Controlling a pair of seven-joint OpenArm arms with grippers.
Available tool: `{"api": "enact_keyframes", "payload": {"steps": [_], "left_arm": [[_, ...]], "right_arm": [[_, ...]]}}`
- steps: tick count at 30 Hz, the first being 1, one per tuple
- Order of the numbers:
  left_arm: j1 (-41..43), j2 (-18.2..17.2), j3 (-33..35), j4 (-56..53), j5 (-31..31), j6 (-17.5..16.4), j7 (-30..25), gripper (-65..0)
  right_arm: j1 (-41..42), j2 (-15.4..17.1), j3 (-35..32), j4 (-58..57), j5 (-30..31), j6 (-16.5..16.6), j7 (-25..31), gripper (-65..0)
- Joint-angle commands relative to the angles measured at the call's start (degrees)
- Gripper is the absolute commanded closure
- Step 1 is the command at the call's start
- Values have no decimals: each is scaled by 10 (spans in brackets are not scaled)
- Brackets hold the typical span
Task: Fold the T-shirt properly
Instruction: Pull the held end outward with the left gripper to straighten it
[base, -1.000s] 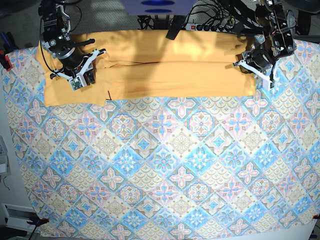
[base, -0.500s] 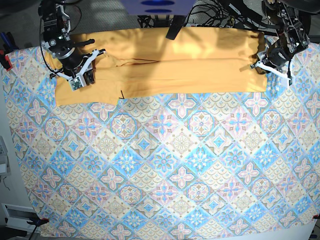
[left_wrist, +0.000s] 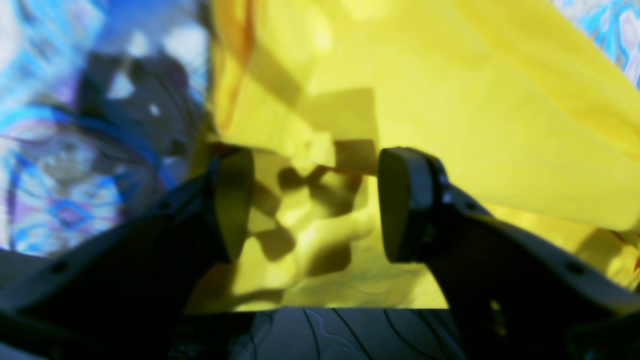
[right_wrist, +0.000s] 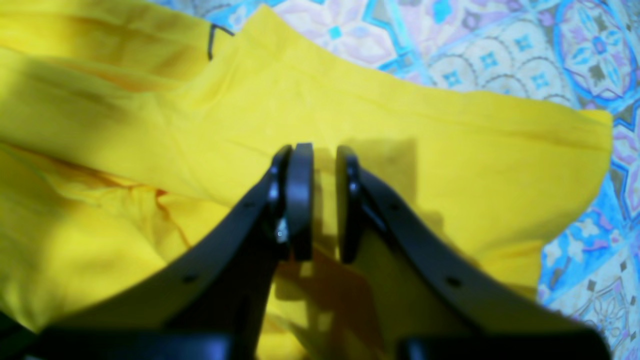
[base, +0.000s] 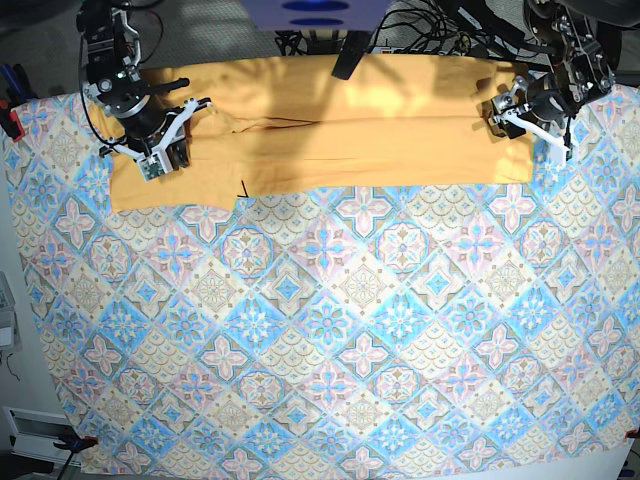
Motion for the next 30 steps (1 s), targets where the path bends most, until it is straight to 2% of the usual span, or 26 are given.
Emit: {"api": "enact_keyframes", "payload": {"steps": [1,5,15,25,30], "left_arm": [[4,-6,-4,17,-7,-3,-2,-399],[5,-9,-20,20,-7,-3,0,-400],[5,-45,-20,18,-6,-2,-1,-400],[-5,-46,-20,17,0,3,-6,-400],[-27,-46,-20,-10,27,3,-8,-400]], "right_arm": [[1,6,2,9,2,0,12,-82],[1,6,2,9,2,0,12,-82],[2,6,2,9,2,0,10,-82],[2,6,4,9,2,0,10,-82],[2,6,3,9,2,0,10,-82]]}}
